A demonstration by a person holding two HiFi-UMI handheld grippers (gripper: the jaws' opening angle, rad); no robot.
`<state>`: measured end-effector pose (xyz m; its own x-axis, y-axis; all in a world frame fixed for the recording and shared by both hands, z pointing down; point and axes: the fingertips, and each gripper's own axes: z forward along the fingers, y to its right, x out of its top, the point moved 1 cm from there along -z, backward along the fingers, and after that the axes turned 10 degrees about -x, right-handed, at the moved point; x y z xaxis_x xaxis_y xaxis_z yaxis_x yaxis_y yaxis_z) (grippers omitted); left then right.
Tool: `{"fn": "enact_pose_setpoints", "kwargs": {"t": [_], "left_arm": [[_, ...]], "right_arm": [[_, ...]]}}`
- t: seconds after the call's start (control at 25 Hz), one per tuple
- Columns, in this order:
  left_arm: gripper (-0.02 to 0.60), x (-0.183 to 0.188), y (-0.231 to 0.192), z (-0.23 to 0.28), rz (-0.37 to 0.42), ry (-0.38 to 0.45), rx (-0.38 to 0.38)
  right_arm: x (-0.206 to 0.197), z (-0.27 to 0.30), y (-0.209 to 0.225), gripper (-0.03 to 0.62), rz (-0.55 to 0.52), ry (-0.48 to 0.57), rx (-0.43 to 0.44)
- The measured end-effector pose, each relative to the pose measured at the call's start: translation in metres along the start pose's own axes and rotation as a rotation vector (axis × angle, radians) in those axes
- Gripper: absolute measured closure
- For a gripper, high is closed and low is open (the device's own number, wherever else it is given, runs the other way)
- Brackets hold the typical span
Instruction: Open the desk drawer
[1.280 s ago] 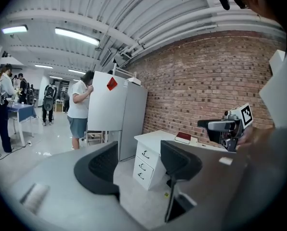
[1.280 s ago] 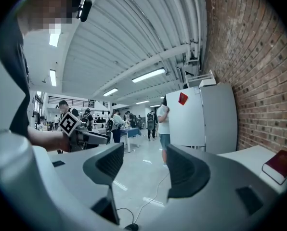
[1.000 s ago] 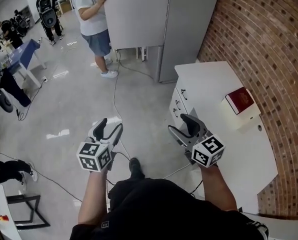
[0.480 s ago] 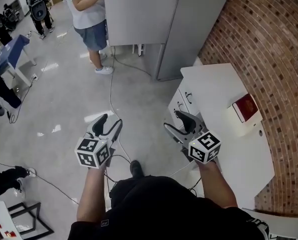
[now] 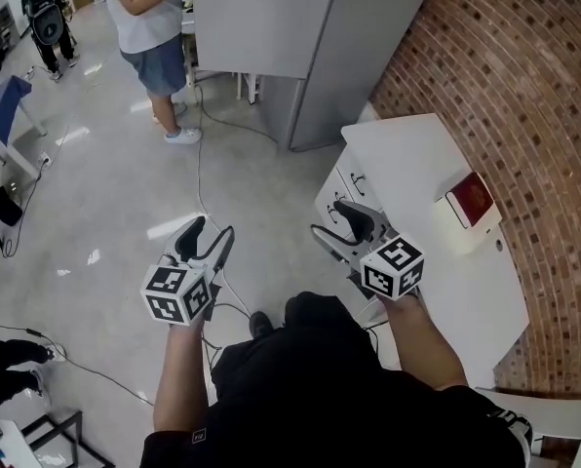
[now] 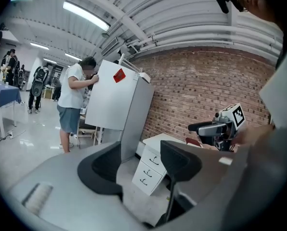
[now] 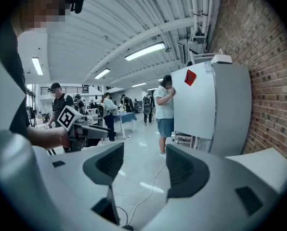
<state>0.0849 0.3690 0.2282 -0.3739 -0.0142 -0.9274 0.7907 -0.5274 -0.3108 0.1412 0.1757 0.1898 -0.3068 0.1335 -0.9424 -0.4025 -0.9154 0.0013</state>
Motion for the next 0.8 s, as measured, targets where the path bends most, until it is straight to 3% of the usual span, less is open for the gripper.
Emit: {"fn": "enact_pose_setpoints", "kwargs": {"t": [0.16, 0.36, 0.8], "left_arm": [[0.321, -0.01, -0.001, 0.023, -0.017, -0.037, -0.031], [0.322, -0.002, -0.009, 0.069, 0.014, -0.08, -0.054], [0.325, 0.062, -0.064, 0.238, 0.103, -0.183, -0.122]], "right_arm": [[0.0, 0.015, 0.014, 0.347, 0.02, 0.003, -0.004], [-0.008, 0.039, 0.054, 0.347, 0.064, 0.013, -0.021], [0.005, 0.123, 0.217, 0.347, 0.154, 0.048, -0.093]]}}
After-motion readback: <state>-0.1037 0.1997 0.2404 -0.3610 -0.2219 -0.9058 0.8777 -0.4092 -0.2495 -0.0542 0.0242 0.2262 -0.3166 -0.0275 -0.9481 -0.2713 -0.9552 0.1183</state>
